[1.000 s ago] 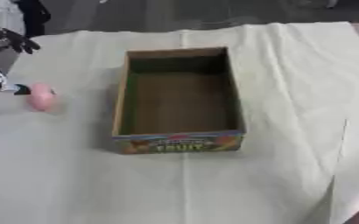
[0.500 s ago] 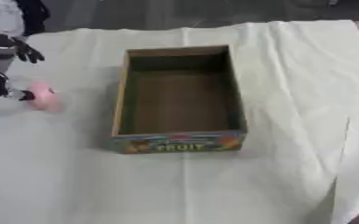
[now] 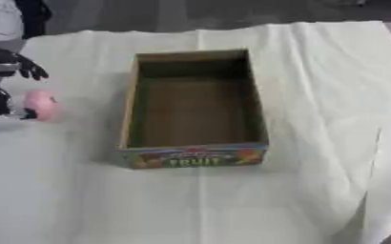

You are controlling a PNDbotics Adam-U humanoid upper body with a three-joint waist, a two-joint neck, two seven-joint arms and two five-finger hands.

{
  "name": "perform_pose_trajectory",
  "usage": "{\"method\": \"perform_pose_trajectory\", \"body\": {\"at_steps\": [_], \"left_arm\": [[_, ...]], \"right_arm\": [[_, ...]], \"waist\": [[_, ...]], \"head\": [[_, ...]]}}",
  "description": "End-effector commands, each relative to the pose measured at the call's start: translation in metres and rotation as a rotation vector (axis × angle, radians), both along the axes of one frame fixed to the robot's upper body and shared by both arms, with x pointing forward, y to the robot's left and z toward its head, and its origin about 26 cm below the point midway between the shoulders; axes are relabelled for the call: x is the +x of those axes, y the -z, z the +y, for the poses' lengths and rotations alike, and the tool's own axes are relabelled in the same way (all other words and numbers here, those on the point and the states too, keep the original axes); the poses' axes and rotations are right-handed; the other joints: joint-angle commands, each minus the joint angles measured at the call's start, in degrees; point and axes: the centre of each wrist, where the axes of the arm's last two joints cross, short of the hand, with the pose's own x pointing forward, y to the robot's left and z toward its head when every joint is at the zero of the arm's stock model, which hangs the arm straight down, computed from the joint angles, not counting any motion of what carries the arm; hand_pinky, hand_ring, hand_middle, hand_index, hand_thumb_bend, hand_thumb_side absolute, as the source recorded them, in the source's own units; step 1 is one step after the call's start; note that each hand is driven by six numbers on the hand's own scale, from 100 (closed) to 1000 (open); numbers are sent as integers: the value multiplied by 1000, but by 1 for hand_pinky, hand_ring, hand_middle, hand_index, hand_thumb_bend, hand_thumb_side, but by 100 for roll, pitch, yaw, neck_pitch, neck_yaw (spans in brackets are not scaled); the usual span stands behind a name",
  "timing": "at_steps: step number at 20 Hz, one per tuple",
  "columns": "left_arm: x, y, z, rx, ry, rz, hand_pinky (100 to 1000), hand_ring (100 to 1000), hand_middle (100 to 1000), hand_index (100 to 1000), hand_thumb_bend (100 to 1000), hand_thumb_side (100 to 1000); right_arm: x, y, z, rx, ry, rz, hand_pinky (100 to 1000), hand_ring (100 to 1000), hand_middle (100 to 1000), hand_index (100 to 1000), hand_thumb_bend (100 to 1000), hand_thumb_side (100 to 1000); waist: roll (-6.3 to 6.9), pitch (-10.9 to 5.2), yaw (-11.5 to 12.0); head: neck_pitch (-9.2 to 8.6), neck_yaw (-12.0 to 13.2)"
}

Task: Pick up objects on the table and place them in the box.

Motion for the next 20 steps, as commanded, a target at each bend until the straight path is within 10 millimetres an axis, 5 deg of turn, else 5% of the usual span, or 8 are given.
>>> {"method": "perform_pose_trajectory", "body": {"at_steps": [1, 20], "left_arm": [[-2, -10, 6, 54, 14, 15, 847, 839, 794, 926, 449, 351], [1, -4, 9, 141, -32, -47, 821, 838, 790, 915, 432, 368]], "right_arm": [[-3, -11, -2, -13, -2, -37, 692, 771, 667, 832, 284, 681], [-3, -11, -2, -14, -5, -38, 693, 770, 664, 832, 291, 683]], "waist": [[-11, -93, -7], [-15, -22, -31]], "head": [[-70, 36], [-151, 66]]}}
